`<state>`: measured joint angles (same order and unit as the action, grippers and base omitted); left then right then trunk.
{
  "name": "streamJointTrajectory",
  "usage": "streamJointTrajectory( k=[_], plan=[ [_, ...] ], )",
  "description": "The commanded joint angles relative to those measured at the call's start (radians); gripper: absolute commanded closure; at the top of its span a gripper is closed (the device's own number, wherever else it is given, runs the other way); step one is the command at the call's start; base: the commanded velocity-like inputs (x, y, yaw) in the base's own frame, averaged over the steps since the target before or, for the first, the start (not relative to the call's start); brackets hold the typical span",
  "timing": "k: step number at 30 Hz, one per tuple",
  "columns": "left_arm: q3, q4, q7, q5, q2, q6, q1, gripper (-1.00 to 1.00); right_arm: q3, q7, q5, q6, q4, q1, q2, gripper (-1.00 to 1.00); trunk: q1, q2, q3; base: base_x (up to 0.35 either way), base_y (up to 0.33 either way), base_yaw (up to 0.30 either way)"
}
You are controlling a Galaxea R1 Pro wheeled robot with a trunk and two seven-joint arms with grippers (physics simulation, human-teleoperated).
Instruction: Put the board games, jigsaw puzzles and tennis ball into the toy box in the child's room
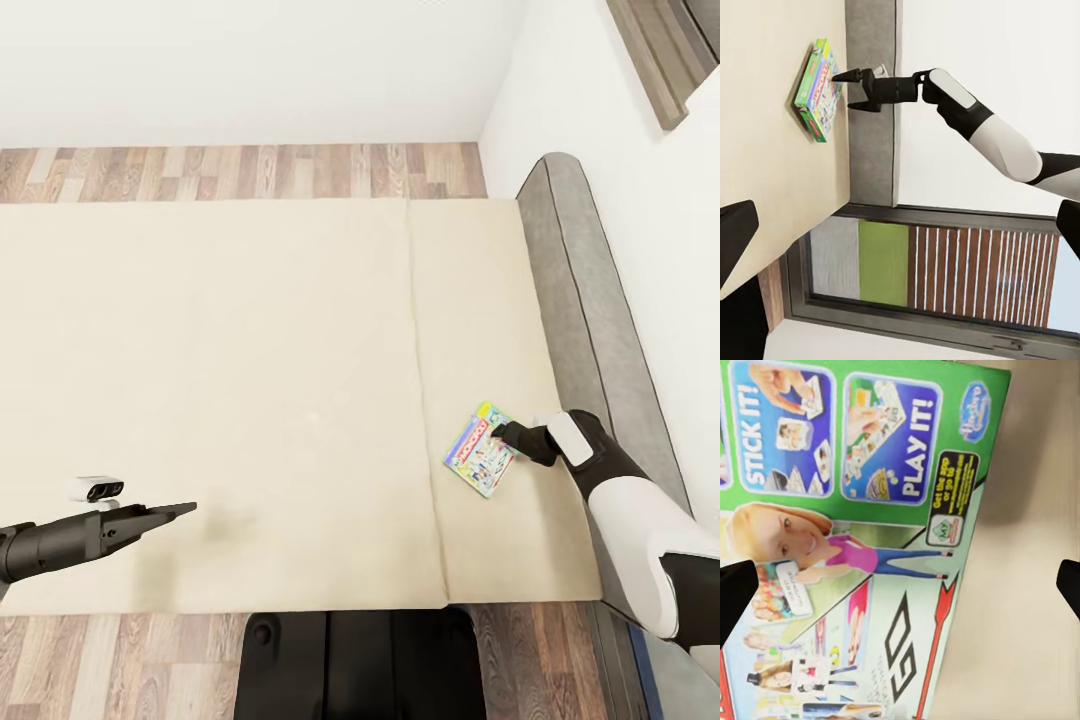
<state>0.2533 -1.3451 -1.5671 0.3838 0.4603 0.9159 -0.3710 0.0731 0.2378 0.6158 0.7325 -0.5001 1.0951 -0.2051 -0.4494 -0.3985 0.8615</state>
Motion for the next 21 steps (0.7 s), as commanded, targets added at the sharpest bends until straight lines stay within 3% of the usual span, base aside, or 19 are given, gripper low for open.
streamJointTrajectory(
  k=[1, 12, 21],
  plan=[
    [0.0, 0.0, -0.004, 0.0, 0.0, 0.011, 0.0, -1.0, 0.002, 0.008, 0.011, 0.003, -0.001, 0.0, 0.0, -1.0, -0.001, -0.002, 0.001, 0.0, 0.0, -0.017],
    [0.0, 0.0, -0.004, 0.0, 0.0, 0.011, 0.0, -1.0, 0.002, -0.088, 0.009, 0.03, -0.001, 0.0, -0.003, -1.0, -0.001, -0.002, 0.001, 0.0, 0.0, -0.004],
    [0.0, 0.0, -0.004, 0.001, 0.0, 0.011, 0.0, -1.0, 0.002, -0.106, 0.009, 0.037, -0.001, 0.0, -0.003, -1.0, -0.001, -0.002, 0.001, 0.0, 0.0, 0.0]
  ],
)
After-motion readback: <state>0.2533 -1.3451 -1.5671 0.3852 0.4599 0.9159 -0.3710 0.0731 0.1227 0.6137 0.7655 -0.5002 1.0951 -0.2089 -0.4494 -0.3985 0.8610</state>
